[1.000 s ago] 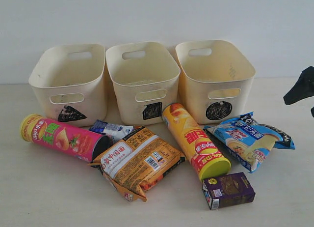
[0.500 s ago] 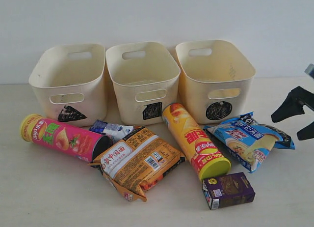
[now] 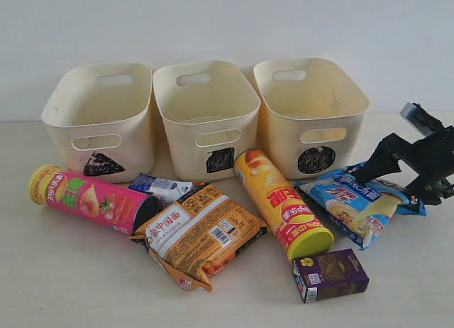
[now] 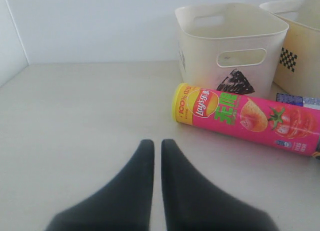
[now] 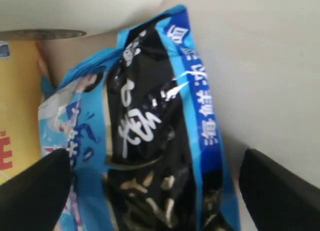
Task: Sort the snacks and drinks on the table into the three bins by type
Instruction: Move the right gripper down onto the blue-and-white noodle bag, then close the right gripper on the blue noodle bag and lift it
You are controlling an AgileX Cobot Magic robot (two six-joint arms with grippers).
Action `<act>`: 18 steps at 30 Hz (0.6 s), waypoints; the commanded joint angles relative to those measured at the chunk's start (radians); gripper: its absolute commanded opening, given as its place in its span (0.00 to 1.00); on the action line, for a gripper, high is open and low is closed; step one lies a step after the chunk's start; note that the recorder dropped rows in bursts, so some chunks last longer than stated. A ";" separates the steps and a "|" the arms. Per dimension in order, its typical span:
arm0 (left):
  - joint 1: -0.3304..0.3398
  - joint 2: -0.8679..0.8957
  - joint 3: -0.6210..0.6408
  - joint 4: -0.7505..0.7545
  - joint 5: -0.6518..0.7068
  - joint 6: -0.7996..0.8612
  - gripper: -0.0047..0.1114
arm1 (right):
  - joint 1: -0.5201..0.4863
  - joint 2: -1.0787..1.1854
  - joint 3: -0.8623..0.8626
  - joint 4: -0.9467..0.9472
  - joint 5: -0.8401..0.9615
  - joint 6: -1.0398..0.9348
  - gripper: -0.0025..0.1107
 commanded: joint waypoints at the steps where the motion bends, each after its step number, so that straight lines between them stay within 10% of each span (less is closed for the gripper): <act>1: 0.001 -0.004 0.003 0.002 -0.004 0.004 0.08 | 0.016 0.028 0.005 -0.033 0.041 -0.023 0.77; 8: 0.001 -0.004 0.003 0.002 -0.004 0.004 0.08 | 0.016 0.032 0.005 -0.038 0.062 -0.033 0.69; 16: 0.001 -0.004 0.003 0.002 -0.004 0.004 0.08 | 0.016 0.032 0.005 -0.093 0.062 -0.037 0.03; 18: 0.001 -0.004 0.003 0.002 -0.004 0.004 0.08 | 0.016 0.032 0.005 -0.093 0.077 -0.049 0.03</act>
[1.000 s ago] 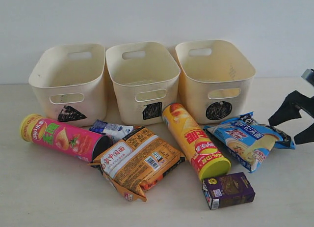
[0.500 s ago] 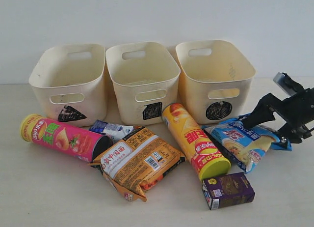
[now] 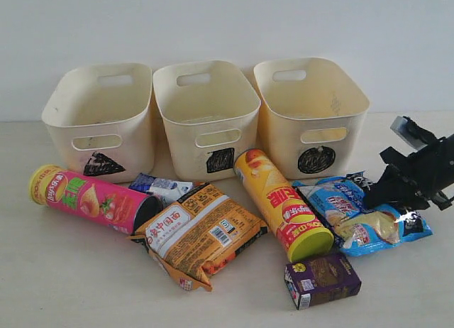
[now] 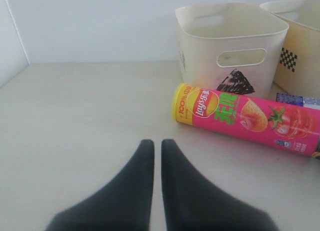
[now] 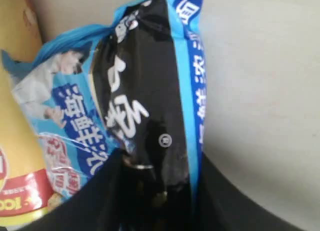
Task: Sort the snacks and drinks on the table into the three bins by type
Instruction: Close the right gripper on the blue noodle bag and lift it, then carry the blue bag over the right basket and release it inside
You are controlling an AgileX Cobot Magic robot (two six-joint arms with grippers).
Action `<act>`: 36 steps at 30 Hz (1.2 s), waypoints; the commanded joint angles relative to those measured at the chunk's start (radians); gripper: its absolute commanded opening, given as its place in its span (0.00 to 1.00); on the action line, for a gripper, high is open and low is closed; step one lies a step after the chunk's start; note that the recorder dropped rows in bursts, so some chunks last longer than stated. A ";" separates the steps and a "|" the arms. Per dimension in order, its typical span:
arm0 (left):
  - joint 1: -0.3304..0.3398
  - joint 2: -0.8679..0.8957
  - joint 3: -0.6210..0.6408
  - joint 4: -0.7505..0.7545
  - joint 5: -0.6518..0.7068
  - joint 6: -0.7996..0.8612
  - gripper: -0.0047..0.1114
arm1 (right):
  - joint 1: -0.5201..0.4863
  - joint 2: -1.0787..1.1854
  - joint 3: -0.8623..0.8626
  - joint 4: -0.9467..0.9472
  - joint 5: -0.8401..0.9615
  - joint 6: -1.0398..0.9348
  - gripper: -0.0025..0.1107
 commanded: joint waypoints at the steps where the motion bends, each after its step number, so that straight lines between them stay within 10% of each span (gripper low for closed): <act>1: 0.001 -0.004 0.003 0.002 -0.004 0.004 0.08 | 0.001 0.003 0.006 -0.047 0.013 -0.032 0.03; 36: 0.001 -0.004 0.003 0.002 -0.004 0.004 0.08 | -0.102 -0.282 0.058 0.069 0.021 -0.052 0.02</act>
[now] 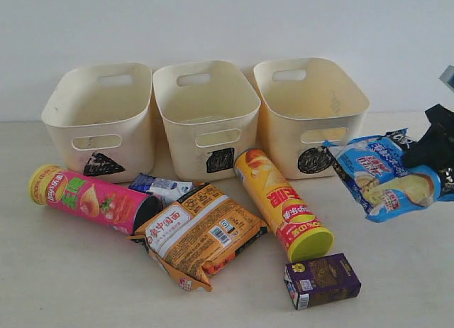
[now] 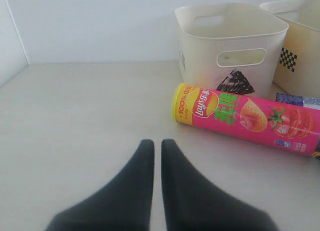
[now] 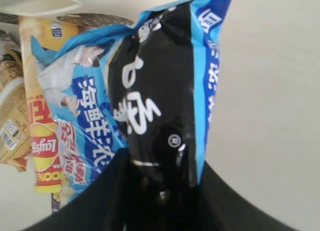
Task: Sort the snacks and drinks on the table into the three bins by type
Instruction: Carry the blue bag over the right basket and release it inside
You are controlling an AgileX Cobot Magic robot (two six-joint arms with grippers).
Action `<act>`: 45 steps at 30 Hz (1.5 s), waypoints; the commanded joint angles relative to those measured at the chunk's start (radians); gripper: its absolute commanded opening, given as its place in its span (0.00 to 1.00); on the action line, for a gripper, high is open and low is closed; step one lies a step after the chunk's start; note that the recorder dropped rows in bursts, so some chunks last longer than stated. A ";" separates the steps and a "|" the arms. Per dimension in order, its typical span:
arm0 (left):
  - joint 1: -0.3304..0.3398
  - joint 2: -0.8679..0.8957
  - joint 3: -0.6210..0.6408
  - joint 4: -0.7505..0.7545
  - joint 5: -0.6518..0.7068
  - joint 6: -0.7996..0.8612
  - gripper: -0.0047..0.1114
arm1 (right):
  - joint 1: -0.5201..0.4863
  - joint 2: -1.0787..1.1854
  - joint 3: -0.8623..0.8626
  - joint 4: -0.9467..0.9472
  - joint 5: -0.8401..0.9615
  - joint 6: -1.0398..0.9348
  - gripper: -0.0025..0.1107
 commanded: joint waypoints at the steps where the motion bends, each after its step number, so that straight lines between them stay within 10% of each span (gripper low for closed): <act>1: 0.001 -0.004 0.003 0.002 -0.004 0.004 0.08 | 0.005 -0.065 0.014 0.068 0.015 -0.001 0.02; 24: 0.001 -0.004 0.003 0.002 -0.004 0.004 0.08 | 0.114 -0.138 -0.169 0.402 0.006 -0.088 0.02; 45: 0.001 -0.004 0.003 0.002 -0.004 0.004 0.08 | 0.399 -0.088 -0.171 0.392 -0.906 -0.326 0.02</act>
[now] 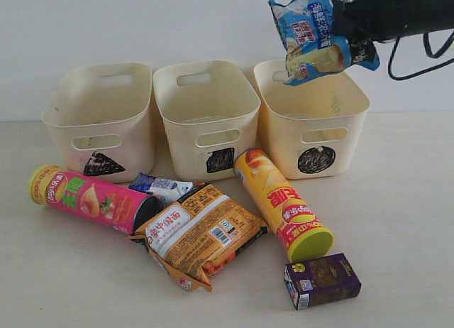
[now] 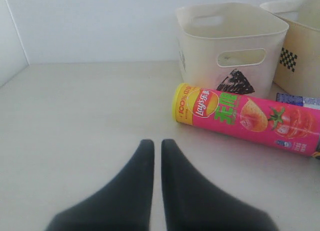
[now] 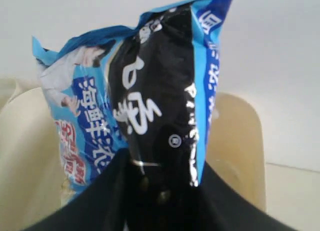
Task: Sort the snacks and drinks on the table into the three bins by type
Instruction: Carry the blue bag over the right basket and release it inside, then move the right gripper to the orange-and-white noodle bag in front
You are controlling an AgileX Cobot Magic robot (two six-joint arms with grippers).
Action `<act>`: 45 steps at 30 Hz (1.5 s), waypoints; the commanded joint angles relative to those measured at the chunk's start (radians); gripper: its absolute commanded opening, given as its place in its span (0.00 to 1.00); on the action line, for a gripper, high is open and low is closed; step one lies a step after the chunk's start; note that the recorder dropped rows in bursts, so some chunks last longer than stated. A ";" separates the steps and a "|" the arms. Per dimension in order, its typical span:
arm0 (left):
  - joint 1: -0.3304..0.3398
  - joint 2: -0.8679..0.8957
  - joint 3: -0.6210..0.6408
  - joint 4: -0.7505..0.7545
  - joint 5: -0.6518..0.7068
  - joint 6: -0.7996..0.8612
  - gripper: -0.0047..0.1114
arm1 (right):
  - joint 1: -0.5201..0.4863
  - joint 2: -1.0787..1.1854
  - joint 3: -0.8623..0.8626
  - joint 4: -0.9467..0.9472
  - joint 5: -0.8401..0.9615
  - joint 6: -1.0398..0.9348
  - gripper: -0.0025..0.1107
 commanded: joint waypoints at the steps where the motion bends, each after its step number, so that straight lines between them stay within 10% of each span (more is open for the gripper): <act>1: 0.001 -0.004 0.003 0.002 -0.004 0.004 0.08 | 0.060 0.026 -0.008 0.011 -0.197 -0.080 0.02; 19: 0.001 -0.004 0.003 0.002 -0.004 0.004 0.08 | 0.157 0.141 -0.008 0.001 -0.437 -0.242 0.04; 31: 0.001 -0.004 0.003 0.002 -0.004 0.004 0.08 | 0.157 0.158 -0.008 0.001 -0.408 -0.249 0.77; 37: 0.001 -0.004 0.003 0.002 -0.004 0.004 0.08 | 0.157 0.085 -0.008 0.001 -0.325 -0.249 0.75; 40: 0.001 -0.004 0.003 0.002 -0.004 0.004 0.08 | 0.157 0.060 -0.006 -0.017 -0.246 -0.247 0.52; 43: 0.001 -0.004 0.003 0.002 -0.004 0.004 0.08 | 0.157 0.039 -0.004 -0.099 -0.116 -0.243 0.02; 45: 0.001 -0.004 0.003 0.002 -0.004 0.004 0.08 | 0.157 0.029 -0.004 -0.143 -0.085 -0.232 0.02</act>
